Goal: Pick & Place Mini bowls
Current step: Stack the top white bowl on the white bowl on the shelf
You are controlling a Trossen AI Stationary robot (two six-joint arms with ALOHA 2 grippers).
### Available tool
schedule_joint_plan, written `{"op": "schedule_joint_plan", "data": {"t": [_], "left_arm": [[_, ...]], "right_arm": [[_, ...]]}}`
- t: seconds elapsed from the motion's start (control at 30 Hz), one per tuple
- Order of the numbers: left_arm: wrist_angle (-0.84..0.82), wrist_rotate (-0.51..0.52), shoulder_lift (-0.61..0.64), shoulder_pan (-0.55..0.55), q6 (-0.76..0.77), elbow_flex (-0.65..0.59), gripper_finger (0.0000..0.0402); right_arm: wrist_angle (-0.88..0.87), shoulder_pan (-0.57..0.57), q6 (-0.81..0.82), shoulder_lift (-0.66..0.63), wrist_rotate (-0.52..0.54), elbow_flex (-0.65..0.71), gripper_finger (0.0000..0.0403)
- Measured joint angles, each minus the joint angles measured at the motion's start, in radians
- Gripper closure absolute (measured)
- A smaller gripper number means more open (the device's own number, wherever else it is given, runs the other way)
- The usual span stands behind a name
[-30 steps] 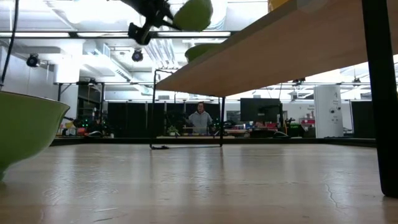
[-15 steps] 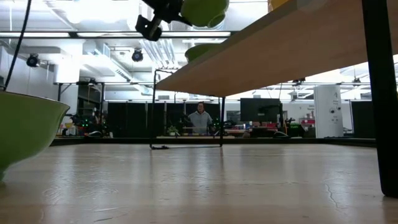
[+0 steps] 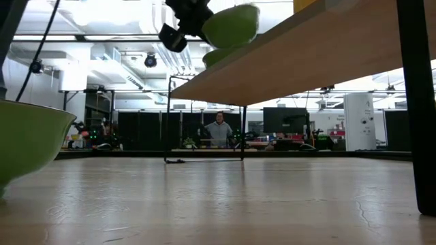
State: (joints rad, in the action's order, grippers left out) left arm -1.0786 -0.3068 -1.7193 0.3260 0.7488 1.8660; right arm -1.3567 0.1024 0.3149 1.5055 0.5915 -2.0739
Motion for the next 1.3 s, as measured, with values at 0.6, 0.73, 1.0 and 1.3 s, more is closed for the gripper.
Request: {"op": "schedule_joint_plan", "data": {"t": [0.6,0.73,1.0,1.3], "left_arm": [[-0.073,0.078,-0.092,-0.024,-0.058,0.038,0.0397],[-0.074,0.102,-0.092,-0.024,-0.059,0.038,0.0397],[-0.078,0.104,-0.092,-0.029,-0.059,0.037,0.0397],[-0.083,0.111,-0.098,-0.033,-0.053,0.027,0.0397]], "right_arm": [[0.000,0.000,-0.003,0.000,0.001,0.000,0.0346],[0.000,0.000,-0.005,0.000,0.002,0.000,0.0346],[0.000,0.000,-0.007,0.001,0.002,0.002,0.0346],[0.000,0.000,-0.004,0.001,0.002,0.002,0.0346]]}}
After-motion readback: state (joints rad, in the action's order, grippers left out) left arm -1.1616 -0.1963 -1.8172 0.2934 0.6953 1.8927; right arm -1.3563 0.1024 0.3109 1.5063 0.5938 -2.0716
